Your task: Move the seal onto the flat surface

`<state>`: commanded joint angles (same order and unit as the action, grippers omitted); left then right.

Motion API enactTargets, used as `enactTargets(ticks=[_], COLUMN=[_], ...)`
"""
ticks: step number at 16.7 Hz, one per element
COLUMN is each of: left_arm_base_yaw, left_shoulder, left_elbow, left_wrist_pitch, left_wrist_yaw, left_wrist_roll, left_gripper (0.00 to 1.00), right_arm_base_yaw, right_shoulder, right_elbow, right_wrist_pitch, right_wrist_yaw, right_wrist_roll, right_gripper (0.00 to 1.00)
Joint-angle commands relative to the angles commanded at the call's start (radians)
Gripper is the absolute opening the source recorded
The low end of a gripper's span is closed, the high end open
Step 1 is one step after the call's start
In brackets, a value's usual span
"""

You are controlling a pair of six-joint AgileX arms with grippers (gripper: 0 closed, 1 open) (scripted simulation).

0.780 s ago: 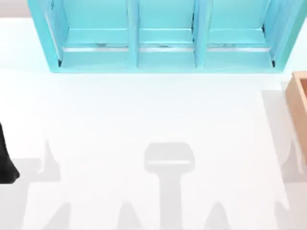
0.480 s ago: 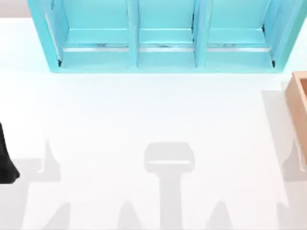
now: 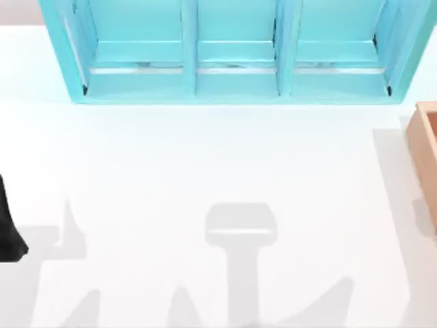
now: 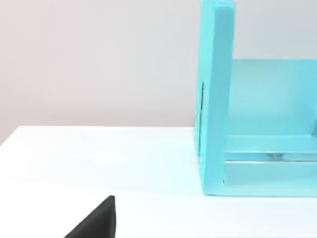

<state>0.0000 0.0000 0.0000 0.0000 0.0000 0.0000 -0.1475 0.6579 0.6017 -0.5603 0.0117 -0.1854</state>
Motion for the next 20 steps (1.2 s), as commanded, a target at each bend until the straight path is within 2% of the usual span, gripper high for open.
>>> enactTargets(ticks=[6, 10, 14, 20], left_arm_base_yaw=[0.000, 0.000, 0.000, 0.000], left_shoulder=[0.000, 0.000, 0.000, 0.000], left_elbow=[0.000, 0.000, 0.000, 0.000], left_wrist_pitch=[0.000, 0.000, 0.000, 0.000], left_wrist_yaw=[0.000, 0.000, 0.000, 0.000], left_wrist_roll=[0.000, 0.000, 0.000, 0.000], left_gripper=[1.00, 1.00, 1.00, 1.00], right_arm_base_yaw=[-0.121, -0.185, -0.211, -0.207], right_shoulder=[0.583, 0.844, 0.940, 0.941], right_elbow=[0.442, 0.651, 0.738, 0.720], right_wrist_pitch=[-0.458, -0.673, -0.755, -0.737], right_wrist_yaw=[-0.005, -0.010, -0.014, -0.014], right_wrist_roll=[-0.103, -0.146, -0.163, -0.161], right_gripper=[1.00, 1.00, 1.00, 1.00])
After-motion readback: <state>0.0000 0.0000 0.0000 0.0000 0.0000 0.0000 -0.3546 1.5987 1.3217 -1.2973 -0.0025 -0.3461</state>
